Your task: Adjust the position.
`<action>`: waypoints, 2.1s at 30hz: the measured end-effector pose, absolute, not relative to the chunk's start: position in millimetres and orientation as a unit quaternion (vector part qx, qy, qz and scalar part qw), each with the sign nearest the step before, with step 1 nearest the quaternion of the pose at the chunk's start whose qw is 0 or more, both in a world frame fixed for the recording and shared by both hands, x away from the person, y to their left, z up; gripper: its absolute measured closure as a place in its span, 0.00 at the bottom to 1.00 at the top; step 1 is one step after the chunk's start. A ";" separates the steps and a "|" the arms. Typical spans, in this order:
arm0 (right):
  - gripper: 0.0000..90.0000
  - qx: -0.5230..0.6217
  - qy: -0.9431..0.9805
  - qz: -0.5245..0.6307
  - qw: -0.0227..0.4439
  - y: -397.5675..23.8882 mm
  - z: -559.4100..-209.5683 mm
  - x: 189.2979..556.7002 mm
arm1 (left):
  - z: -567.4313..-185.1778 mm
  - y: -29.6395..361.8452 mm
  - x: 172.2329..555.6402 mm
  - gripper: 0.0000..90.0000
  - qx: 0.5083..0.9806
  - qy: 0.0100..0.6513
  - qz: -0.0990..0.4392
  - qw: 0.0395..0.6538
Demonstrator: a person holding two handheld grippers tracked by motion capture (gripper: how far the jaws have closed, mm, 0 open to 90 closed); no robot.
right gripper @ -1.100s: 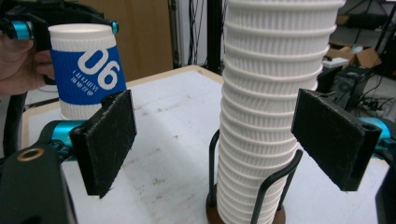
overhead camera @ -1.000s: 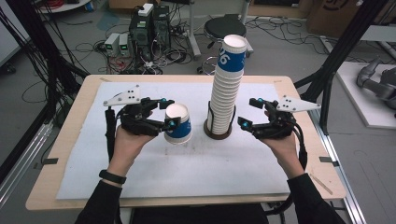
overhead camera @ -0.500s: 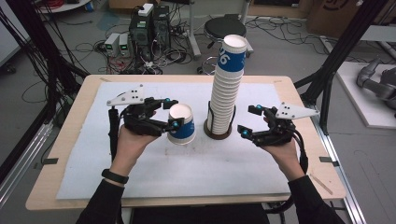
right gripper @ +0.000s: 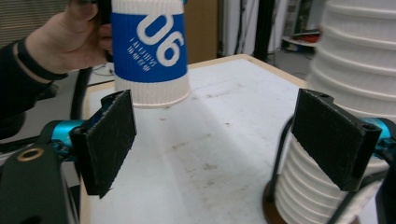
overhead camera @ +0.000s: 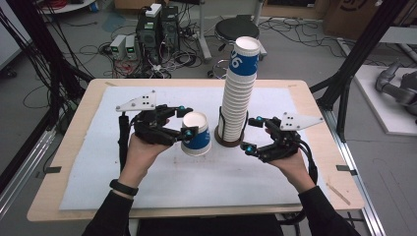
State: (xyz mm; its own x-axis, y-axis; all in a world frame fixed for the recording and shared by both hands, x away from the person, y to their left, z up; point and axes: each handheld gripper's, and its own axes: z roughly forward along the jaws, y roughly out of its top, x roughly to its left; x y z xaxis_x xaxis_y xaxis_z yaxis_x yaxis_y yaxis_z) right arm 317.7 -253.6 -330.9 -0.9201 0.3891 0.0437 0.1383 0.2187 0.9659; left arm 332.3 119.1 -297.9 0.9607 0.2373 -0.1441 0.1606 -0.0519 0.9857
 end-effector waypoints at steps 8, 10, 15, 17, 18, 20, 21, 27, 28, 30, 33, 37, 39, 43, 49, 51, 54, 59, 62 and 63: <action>0.16 0.145 0.784 0.598 0.083 -233.4 -334.8 312.7 | -300.3 106.0 329.5 0.34 0.731 0.127 0.019 0.670; 0.16 0.143 0.786 0.597 0.078 -229.4 -335.2 311.4 | -301.0 102.1 328.6 0.34 0.732 0.125 0.017 0.669; 0.16 0.136 0.791 0.594 0.061 -219.0 -338.7 310.0 | -302.6 92.9 326.1 0.34 0.736 0.118 0.014 0.667; 0.16 0.134 0.790 0.596 0.055 -216.2 -339.8 309.7 | -303.3 89.2 325.1 0.34 0.738 0.114 0.014 0.665; 0.16 0.132 0.791 0.595 0.052 -214.7 -340.4 309.8 | -303.7 86.9 324.3 0.34 0.738 0.114 0.014 0.664; 0.16 0.127 0.795 0.592 0.046 -211.6 -341.8 309.4 | -304.2 84.2 323.5 0.34 0.739 0.111 0.013 0.664; 0.16 0.128 0.797 0.589 0.041 -210.3 -342.7 308.9 | -304.6 82.7 323.0 0.34 0.740 0.111 0.012 0.664; 0.16 0.132 0.801 0.583 0.026 -202.8 -347.1 309.1 | -306.0 74.5 320.3 0.34 0.740 0.104 0.012 0.664; 0.16 0.136 0.802 0.582 0.020 -201.2 -348.1 309.3 | -306.2 73.3 319.5 0.34 0.738 0.106 0.012 0.666; 0.16 0.137 0.804 0.578 0.021 -199.3 -349.6 309.7 | -306.4 71.4 318.9 0.34 0.737 0.103 0.011 0.668; 0.16 0.138 0.806 0.575 0.021 -196.0 -351.6 309.8 | -307.0 69.2 318.4 0.34 0.737 0.099 0.010 0.669; 0.16 0.137 0.807 0.573 0.023 -193.7 -352.5 309.8 | -308.2 67.1 318.2 0.34 0.735 0.100 0.007 0.670; 0.21 0.131 0.812 0.568 0.018 -193.2 -353.0 310.3 | -308.7 66.3 318.5 0.34 0.738 0.100 0.008 0.667; 0.24 0.121 0.818 0.562 0.024 -194.2 -352.1 310.9 | -308.7 66.2 318.6 0.34 0.742 0.102 0.006 0.663; 0.26 0.116 0.826 0.552 0.019 -196.7 -350.9 312.7 | -301.1 68.4 318.5 0.28 0.768 0.103 0.009 0.633; 0.27 0.114 0.832 0.542 0.014 -196.7 -350.3 312.2 | -298.3 68.7 317.3 0.27 0.774 0.099 0.013 0.625; 0.27 0.110 0.842 0.528 0.011 -195.5 -350.3 311.7 | -293.9 68.9 316.2 0.26 0.793 0.101 0.011 0.601; 0.27 0.100 0.861 0.499 0.012 -189.9 -349.9 308.8 | -292.6 65.1 315.2 0.25 0.832 0.091 0.003 0.547; 0.27 0.092 0.870 0.484 0.013 -187.8 -350.8 308.9 | -294.1 60.9 314.5 0.26 0.847 0.084 -0.001 0.525; 0.27 0.090 0.871 0.483 0.012 -187.6 -351.0 309.0 | -295.4 59.1 314.3 0.26 0.851 0.083 -0.003 0.518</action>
State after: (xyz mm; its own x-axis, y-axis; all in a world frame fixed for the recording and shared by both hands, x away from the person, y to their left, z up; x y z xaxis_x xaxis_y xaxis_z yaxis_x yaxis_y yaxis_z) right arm 309.0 -187.6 -351.0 -0.9833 0.1695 0.0656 0.1455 0.5176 0.8432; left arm 314.3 59.1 -295.4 0.9862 0.1383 -0.0914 0.1447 -0.4496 0.8814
